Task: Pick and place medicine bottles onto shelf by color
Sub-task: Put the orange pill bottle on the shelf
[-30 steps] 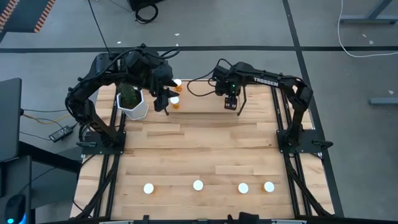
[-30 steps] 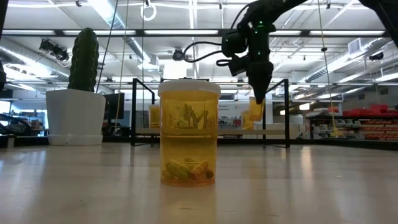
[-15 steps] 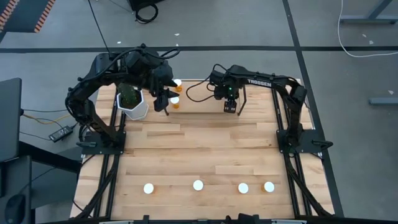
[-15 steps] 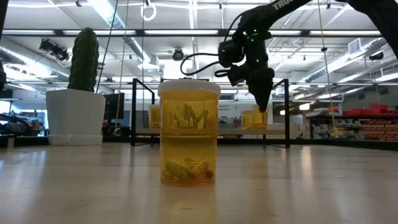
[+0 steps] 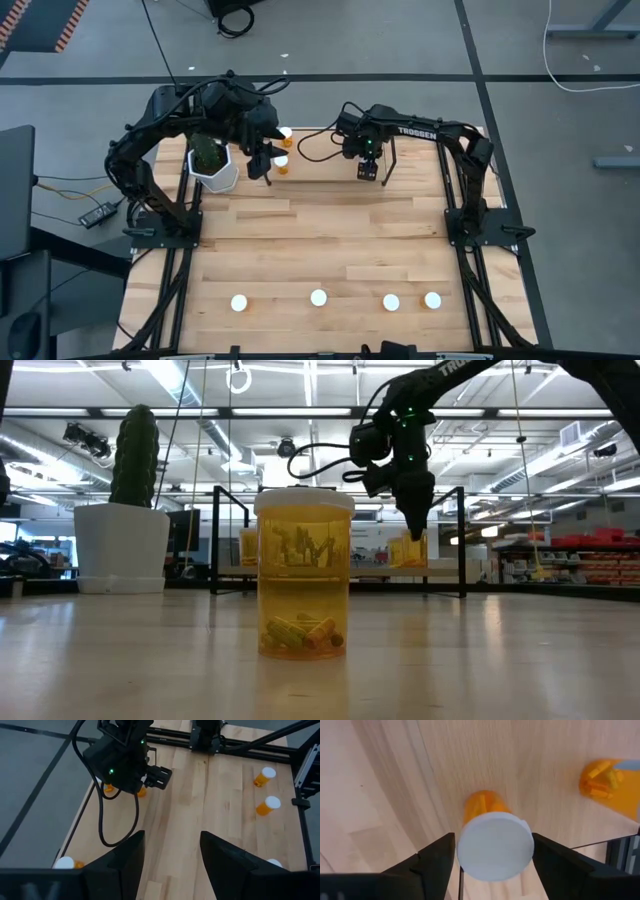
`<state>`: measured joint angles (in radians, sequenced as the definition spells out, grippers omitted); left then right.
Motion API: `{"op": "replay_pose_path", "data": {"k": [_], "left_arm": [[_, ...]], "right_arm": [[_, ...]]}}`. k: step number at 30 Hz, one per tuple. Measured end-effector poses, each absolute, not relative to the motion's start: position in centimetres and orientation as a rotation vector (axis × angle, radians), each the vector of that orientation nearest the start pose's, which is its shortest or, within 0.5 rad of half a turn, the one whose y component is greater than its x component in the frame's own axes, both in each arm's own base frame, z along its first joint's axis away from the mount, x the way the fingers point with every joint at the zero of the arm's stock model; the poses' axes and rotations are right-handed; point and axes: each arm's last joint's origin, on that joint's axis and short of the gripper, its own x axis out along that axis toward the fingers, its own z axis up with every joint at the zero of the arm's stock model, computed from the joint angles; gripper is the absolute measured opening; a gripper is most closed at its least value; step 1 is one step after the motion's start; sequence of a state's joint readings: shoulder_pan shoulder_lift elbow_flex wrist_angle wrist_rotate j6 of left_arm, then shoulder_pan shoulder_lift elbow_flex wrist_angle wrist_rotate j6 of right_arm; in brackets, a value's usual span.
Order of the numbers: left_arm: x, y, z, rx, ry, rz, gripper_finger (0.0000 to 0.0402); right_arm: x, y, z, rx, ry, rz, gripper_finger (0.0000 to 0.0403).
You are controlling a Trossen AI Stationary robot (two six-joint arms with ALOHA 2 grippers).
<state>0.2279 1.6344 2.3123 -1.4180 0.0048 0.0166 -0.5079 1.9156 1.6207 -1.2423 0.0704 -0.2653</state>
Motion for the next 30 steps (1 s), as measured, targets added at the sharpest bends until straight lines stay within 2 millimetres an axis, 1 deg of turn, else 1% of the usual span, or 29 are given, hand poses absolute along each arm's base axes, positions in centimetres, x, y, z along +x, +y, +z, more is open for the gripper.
{"op": "replay_pose_path", "data": {"k": [8,10,16,19,22,25,28,30], "left_arm": [[25.5,5.9,50.2,-0.074,0.739,0.208,0.0197],[25.5,5.9,50.2,-0.074,0.739,0.208,0.0199],[25.5,5.8,50.2,-0.074,0.739,0.207,0.0201],[25.5,5.8,50.2,-0.074,0.739,0.205,0.0201],[25.4,5.8,50.1,-0.075,0.749,0.205,0.0200],[25.2,5.8,49.9,-0.078,0.776,0.204,0.0199],[24.8,5.6,49.5,-0.088,0.839,0.198,0.0201],[24.4,5.5,49.2,-0.111,0.892,0.173,0.0201]], "right_arm": [[31.7,-18.0,24.2,0.116,1.566,-0.282,0.0264],[31.7,-18.0,24.5,0.118,1.564,-0.298,0.0264],[32.3,-18.3,26.7,0.142,1.489,-0.357,0.0265],[32.4,-18.1,28.0,0.157,1.474,-0.357,0.0265],[32.3,-17.5,29.4,0.183,1.491,-0.355,0.0265],[32.2,-16.4,31.1,0.262,1.491,-0.346,0.0265],[32.5,-14.9,32.9,0.345,1.456,-0.306,0.0265],[33.0,-13.6,33.9,0.362,1.430,-0.272,0.0265]]}}
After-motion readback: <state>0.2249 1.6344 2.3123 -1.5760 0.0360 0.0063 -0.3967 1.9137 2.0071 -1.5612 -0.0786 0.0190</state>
